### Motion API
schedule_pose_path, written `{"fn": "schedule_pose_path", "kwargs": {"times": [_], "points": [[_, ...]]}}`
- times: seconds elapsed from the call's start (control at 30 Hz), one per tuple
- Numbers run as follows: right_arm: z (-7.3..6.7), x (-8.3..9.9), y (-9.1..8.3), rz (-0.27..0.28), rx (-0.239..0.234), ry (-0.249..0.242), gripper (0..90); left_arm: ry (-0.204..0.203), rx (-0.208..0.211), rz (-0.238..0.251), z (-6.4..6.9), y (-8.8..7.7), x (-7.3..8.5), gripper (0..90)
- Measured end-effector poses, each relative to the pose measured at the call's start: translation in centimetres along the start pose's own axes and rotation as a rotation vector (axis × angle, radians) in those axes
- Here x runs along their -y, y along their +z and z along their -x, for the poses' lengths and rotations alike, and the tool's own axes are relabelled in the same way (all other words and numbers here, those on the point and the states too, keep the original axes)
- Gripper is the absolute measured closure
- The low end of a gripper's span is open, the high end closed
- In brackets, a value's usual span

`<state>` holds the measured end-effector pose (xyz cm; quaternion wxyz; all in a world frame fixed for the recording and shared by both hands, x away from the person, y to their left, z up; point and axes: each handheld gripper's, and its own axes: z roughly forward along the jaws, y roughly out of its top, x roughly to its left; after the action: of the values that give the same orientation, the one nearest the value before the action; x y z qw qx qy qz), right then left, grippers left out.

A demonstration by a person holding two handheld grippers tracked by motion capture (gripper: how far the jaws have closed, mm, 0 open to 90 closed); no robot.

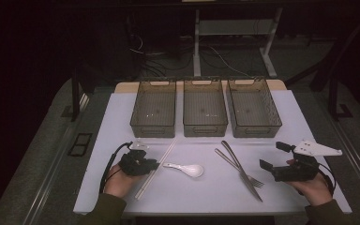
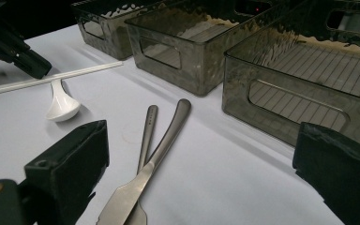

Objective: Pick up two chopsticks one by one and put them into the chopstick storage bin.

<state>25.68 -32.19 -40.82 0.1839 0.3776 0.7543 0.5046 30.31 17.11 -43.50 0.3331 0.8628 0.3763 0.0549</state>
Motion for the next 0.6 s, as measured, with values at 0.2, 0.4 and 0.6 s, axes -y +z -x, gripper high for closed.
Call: {"fn": "schedule_pose_path", "kwargs": {"times": [0.2,0.4,0.6], "points": [[0.02,0.0,-0.03,0.0,0.001,0.001,3.8,0.006,-0.002,-0.007,0.01,0.06,0.02,77.1],[0.03,-0.01,-0.04,0.001,0.002,0.002,3.7,0.012,-0.007,-0.01,0.06,0.1,0.03,77.6],[0.05,-0.01,-0.06,0.002,0.003,0.002,3.8,0.019,-0.018,-0.019,0.13,0.17,0.06,77.8]]}}
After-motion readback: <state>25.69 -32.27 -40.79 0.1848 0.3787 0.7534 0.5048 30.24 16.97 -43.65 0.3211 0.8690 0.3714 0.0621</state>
